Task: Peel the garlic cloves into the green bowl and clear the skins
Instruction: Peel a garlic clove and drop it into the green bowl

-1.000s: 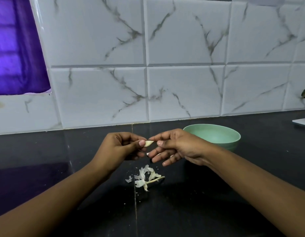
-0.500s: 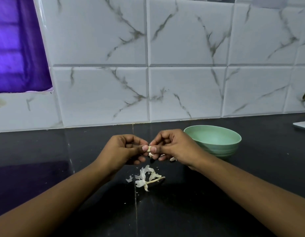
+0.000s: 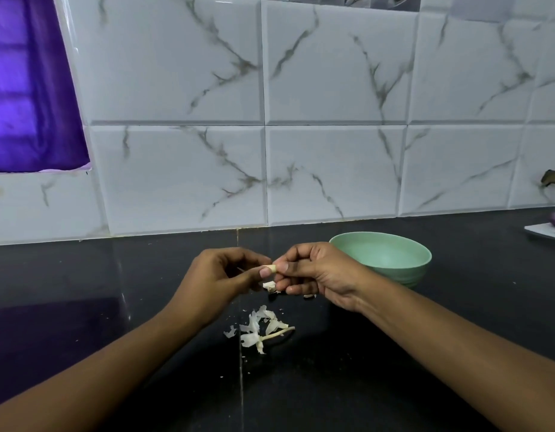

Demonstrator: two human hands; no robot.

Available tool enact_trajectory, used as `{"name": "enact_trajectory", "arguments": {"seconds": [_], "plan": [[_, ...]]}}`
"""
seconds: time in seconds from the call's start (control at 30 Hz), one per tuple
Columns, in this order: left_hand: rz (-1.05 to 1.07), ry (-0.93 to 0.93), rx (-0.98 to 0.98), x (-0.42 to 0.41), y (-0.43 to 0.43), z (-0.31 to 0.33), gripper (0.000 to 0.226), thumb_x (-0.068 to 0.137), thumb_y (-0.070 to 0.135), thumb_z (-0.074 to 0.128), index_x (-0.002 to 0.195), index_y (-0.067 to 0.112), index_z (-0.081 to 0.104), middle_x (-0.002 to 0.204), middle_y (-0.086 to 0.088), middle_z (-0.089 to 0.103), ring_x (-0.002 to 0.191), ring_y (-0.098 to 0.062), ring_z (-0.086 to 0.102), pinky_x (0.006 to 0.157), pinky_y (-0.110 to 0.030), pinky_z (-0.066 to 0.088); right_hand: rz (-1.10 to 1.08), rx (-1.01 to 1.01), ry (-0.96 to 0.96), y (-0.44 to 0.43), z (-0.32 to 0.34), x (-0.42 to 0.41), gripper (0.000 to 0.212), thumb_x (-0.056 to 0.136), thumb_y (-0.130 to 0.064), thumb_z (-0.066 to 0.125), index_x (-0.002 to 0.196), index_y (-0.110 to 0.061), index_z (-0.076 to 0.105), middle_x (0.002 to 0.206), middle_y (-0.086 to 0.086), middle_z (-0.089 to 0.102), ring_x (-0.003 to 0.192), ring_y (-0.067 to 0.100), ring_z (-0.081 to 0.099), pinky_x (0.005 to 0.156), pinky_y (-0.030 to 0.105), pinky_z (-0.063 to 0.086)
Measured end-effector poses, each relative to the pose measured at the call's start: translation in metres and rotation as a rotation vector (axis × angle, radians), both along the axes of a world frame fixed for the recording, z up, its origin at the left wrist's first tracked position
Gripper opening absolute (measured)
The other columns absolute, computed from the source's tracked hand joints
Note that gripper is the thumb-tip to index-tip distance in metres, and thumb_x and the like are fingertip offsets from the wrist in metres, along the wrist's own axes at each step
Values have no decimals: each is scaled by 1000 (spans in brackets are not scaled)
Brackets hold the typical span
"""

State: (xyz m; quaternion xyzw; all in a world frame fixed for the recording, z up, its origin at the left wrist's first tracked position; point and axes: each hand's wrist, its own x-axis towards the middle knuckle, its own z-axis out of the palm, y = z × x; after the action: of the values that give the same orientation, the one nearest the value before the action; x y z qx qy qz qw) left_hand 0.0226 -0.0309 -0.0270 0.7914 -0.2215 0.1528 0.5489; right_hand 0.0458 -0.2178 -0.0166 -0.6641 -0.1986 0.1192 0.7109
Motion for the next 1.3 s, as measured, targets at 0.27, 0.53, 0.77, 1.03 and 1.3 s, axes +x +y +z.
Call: {"name": "enact_trajectory", "arguments": {"seconds": [0.27,0.53,0.77,1.03,1.3], "plan": [[-77,71,-228,0,0,2,19,63,12,72,82,8,72,71,-7,71,63,-17,68,61,-22,56,-171,-140,-34,1,5,-5,46,97,-36,46,64,-7,56,42,3,55,32,12,51,46,24,46],[-6,127,-177,2,1,2,12,72,-3,74,78,7,71,68,-6,69,58,-15,66,56,-21,54,-82,-33,-134,2,5,-6,15,87,-2,62,101,-6,58,81,5,62,59,12,63,44,21,51],[42,174,-116,-1,0,2,15,59,24,79,69,13,76,69,-12,72,60,-17,68,60,-24,56,-72,-204,-285,10,-5,-7,11,86,-11,67,80,-6,59,75,17,69,56,13,65,52,18,53],[21,356,-209,1,-6,0,16,95,14,54,84,7,64,71,-9,71,55,-16,66,52,-23,51,12,-131,-163,8,-4,-4,8,92,-5,56,87,0,60,69,6,69,59,9,68,54,15,54],[86,440,-110,-3,-4,4,57,89,52,48,60,4,59,53,-17,61,49,-22,63,52,-23,52,-8,-79,-137,4,-2,-4,5,86,0,63,88,-4,61,71,7,70,63,11,69,56,18,55]]}}
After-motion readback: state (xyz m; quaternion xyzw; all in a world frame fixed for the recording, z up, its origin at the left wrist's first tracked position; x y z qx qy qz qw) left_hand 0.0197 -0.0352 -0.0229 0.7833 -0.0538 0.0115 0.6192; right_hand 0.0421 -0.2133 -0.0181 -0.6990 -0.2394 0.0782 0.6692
